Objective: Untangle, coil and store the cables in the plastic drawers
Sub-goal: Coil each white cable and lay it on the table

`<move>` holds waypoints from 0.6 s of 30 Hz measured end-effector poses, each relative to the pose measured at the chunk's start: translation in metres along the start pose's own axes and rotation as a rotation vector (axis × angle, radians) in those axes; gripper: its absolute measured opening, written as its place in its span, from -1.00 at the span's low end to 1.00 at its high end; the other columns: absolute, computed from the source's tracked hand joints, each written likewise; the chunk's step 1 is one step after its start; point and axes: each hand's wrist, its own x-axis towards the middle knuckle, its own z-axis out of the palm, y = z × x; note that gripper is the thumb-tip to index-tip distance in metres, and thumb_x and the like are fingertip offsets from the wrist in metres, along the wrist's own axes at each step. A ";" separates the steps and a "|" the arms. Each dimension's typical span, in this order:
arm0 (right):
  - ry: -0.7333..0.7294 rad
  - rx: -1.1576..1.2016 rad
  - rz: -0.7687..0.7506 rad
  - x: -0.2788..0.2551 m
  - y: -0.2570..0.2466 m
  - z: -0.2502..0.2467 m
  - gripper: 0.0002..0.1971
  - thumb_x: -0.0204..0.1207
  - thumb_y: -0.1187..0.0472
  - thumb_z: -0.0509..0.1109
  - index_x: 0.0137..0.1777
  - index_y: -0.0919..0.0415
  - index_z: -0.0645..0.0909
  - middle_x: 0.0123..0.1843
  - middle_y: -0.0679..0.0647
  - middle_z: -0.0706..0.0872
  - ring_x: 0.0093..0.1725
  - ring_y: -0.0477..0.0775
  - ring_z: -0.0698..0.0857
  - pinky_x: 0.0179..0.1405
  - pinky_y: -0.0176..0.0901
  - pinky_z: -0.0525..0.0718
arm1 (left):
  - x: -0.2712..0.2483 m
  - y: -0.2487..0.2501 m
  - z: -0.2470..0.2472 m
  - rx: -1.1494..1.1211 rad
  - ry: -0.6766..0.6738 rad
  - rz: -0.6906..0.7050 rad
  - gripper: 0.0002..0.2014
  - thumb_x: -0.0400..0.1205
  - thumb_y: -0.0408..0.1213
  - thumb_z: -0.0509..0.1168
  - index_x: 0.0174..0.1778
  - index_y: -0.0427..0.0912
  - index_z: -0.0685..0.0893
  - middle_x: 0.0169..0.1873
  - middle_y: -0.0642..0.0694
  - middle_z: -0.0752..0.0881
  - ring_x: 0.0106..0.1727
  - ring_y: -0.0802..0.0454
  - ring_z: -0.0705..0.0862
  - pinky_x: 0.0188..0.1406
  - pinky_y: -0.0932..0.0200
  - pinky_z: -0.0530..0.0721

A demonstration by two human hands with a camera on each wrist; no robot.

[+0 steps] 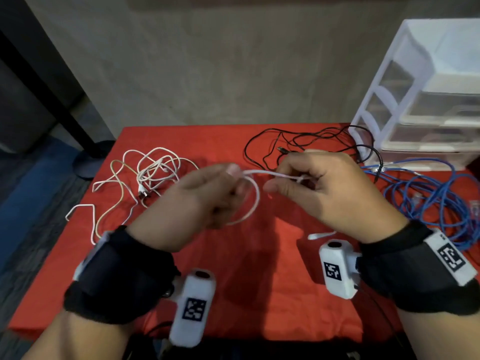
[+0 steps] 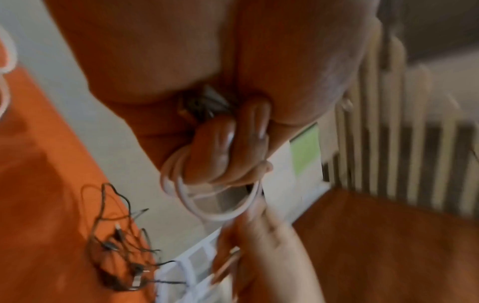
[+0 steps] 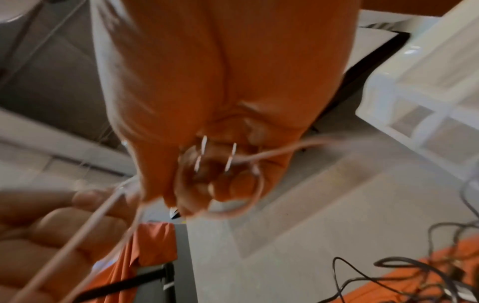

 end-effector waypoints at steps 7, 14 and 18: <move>-0.104 0.517 0.208 -0.005 -0.001 0.014 -0.91 0.71 0.15 0.41 0.12 0.13 0.68 -0.06 0.28 0.79 -0.16 0.36 0.79 -0.37 0.20 0.71 | 0.005 0.000 -0.025 -0.774 -0.173 -0.073 -0.64 0.88 -0.09 -0.06 -0.16 -0.05 0.50 -0.44 0.14 0.39 -0.61 0.22 0.16 -0.62 0.33 0.23; -0.073 0.605 0.355 -0.007 -0.001 0.029 -0.74 0.79 0.07 0.27 0.03 0.22 0.69 -0.18 0.20 0.84 -0.35 0.51 0.68 -0.47 0.04 0.53 | 0.012 -0.003 -0.027 -0.623 0.182 0.014 -0.66 0.86 -0.07 -0.01 -0.19 -0.03 0.48 -0.38 0.10 0.49 -0.66 0.25 0.23 -0.65 0.38 0.22; 0.143 0.359 0.230 -0.005 0.007 0.029 -0.79 0.75 0.13 0.35 -0.03 0.09 0.80 -0.10 0.11 0.81 -0.01 0.07 0.76 0.02 -0.04 0.66 | 0.015 -0.009 -0.013 -0.048 0.399 0.027 -0.54 0.79 0.15 0.10 -0.34 -0.07 0.39 -0.51 -0.01 0.22 -0.57 0.11 0.13 -0.59 0.23 0.09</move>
